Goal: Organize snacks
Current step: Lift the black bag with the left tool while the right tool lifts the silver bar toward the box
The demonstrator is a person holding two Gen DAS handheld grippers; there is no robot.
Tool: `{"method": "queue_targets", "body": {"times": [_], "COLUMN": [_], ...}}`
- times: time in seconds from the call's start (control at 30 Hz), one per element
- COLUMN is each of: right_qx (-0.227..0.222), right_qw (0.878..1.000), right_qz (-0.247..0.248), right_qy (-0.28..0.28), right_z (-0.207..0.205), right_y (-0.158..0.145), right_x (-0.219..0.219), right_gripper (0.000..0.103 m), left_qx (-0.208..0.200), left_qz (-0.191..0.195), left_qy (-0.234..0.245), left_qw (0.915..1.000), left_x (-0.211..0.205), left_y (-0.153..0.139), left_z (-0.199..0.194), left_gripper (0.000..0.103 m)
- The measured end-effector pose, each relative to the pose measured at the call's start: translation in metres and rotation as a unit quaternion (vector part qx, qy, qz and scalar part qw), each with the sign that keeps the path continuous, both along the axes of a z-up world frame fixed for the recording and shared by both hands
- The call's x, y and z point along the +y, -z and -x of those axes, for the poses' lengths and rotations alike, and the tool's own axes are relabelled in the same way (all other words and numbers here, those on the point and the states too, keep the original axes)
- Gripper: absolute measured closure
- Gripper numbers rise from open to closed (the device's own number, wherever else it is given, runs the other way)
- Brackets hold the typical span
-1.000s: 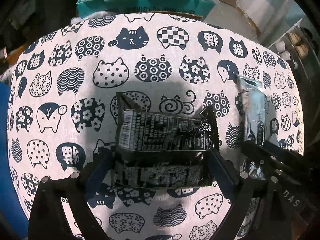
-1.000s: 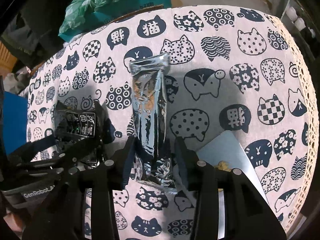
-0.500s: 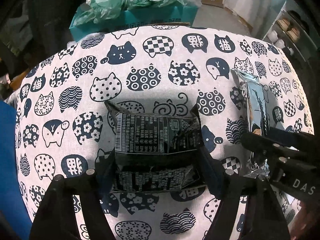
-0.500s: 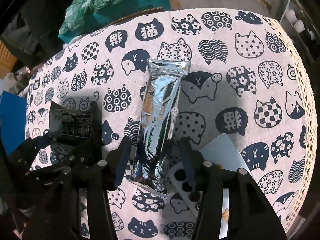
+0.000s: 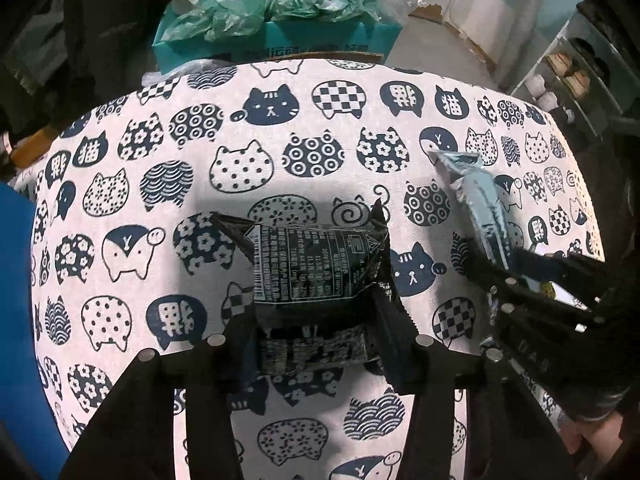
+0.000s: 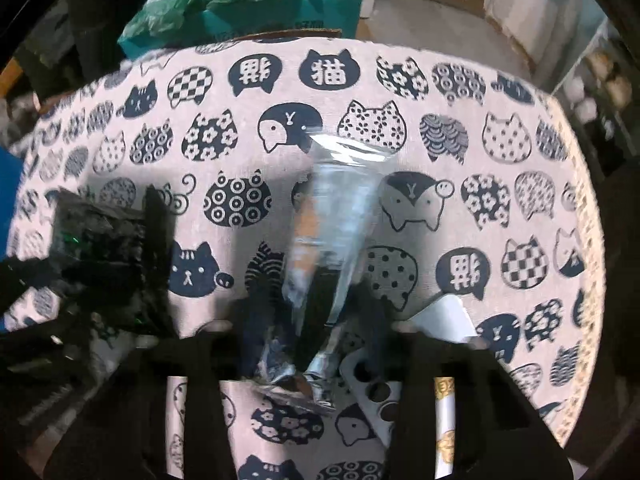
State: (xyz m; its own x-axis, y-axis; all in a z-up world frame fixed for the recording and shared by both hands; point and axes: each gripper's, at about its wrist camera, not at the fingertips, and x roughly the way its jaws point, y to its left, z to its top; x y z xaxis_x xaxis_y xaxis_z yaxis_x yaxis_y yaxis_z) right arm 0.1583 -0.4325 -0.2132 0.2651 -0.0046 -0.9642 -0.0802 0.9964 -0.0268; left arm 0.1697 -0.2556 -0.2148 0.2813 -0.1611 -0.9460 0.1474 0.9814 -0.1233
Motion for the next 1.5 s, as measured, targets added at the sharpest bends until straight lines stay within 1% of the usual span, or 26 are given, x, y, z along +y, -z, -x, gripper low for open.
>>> {"method": "queue_targets", "body": {"times": [0.17, 0.27, 0.37, 0.63, 0.7, 0.87, 1.07, 1.23, 1.37, 1.5], "right_qx": [0.002, 0.002, 0.0, -0.001, -0.003, -0.011, -0.024, -0.04, -0.053, -0.061], "right_qw": [1.0, 1.0, 1.0, 0.999, 0.999, 0.998, 0.995, 0.992, 0.989, 0.983], "right_qz": [-0.004, -0.015, -0.029, -0.04, -0.041, -0.046, -0.063, -0.079, -0.086, -0.095], "right_qy": [-0.015, -0.01, -0.002, -0.011, -0.02, -0.045, -0.069, -0.09, -0.112, -0.141], "right_z": [0.006, 0.013, 0.02, 0.029, 0.039, 0.06, 0.061, 0.065, 0.069, 0.069], "right_y": [0.0, -0.005, -0.015, -0.039, -0.047, -0.069, -0.092, -0.118, -0.137, -0.153], "right_x": [0.025, 0.036, 0.041, 0.071, 0.079, 0.112, 0.122, 0.149, 0.18, 0.214], "right_gripper": [0.072, 0.072, 0.072, 0.072, 0.072, 0.072, 0.072, 0.072, 0.072, 0.072], "left_qx": [0.007, 0.007, 0.005, -0.008, -0.012, -0.035, -0.066, -0.082, -0.101, -0.111], "left_qz": [0.012, 0.013, 0.015, 0.015, 0.016, 0.007, 0.008, 0.015, 0.015, 0.015], "left_qy": [-0.004, -0.001, 0.0, 0.003, 0.002, 0.009, 0.004, -0.013, -0.033, -0.052], "left_qw": [0.9999, 0.9999, 0.9999, 0.9999, 0.9998, 0.9993, 0.9978, 0.9964, 0.9942, 0.9924], "left_x": [0.02, 0.023, 0.034, 0.065, 0.073, 0.09, 0.118, 0.15, 0.182, 0.213], "left_y": [-0.005, -0.009, -0.014, -0.031, -0.038, -0.064, -0.099, -0.124, -0.143, -0.156], "left_z": [0.002, 0.006, 0.014, 0.039, 0.047, 0.065, 0.084, 0.098, 0.107, 0.114], "left_gripper": [0.06, 0.063, 0.065, 0.066, 0.066, 0.066, 0.066, 0.066, 0.066, 0.066]}}
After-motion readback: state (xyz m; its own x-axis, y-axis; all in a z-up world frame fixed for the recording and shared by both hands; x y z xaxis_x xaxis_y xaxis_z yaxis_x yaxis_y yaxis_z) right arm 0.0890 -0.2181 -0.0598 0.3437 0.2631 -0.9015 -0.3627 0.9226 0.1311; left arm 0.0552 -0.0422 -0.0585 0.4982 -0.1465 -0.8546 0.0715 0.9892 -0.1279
